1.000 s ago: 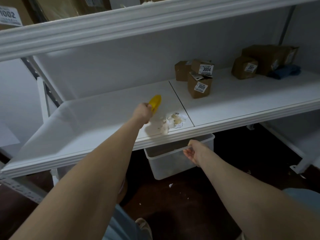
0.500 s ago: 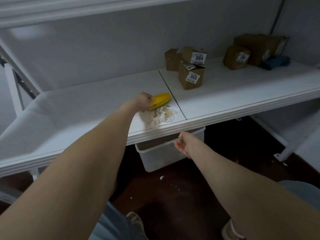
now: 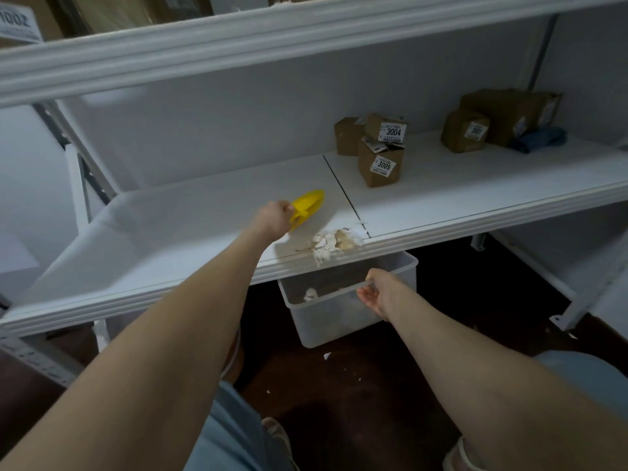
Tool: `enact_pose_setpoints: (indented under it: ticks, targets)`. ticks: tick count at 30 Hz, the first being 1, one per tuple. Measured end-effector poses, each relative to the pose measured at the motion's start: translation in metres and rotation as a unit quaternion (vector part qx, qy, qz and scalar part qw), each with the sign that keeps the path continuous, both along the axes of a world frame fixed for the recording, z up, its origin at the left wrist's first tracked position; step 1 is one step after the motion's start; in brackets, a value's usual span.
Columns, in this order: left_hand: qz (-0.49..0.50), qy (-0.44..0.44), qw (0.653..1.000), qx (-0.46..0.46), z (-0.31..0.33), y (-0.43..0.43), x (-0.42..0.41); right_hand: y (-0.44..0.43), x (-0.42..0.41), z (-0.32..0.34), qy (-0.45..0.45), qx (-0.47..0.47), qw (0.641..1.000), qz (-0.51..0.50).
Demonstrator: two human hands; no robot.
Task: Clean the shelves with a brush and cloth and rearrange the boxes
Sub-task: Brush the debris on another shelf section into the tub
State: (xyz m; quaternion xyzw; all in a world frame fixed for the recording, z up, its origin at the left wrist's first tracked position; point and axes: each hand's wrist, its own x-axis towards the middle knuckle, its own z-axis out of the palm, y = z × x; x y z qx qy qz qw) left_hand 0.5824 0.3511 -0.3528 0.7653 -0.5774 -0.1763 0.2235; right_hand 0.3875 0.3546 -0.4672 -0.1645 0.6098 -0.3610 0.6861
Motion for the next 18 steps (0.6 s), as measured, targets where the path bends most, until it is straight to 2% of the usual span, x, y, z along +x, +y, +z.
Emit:
enact_pose_setpoints:
  ticks: [3,5,7,12,15,18]
  targets:
    - [0.069,-0.103,0.991,0.058,0.0,0.012,0.003,0.003,0.0,0.001,-0.007,-0.003,1.0,0.004]
    - [0.051,-0.145,0.984,0.093,0.002,0.022,-0.007,0.004,0.001,0.002,-0.009,-0.006,1.0,0.007]
    - [0.02,-0.148,0.983,0.105,0.001,0.024,-0.021,0.005,0.002,0.002,-0.011,-0.009,1.0,0.007]
    - [0.014,-0.05,0.995,0.083,0.001,0.029,-0.055,0.006,0.006,0.003,-0.004,-0.011,1.0,0.008]
    - [0.021,0.068,0.994,0.087,0.003,0.019,-0.047,0.005,0.006,0.003,-0.002,-0.009,1.0,0.009]
    - [0.004,0.095,0.994,0.057,0.011,0.014,-0.036,0.003,0.005,0.002,-0.005,-0.006,1.0,0.01]
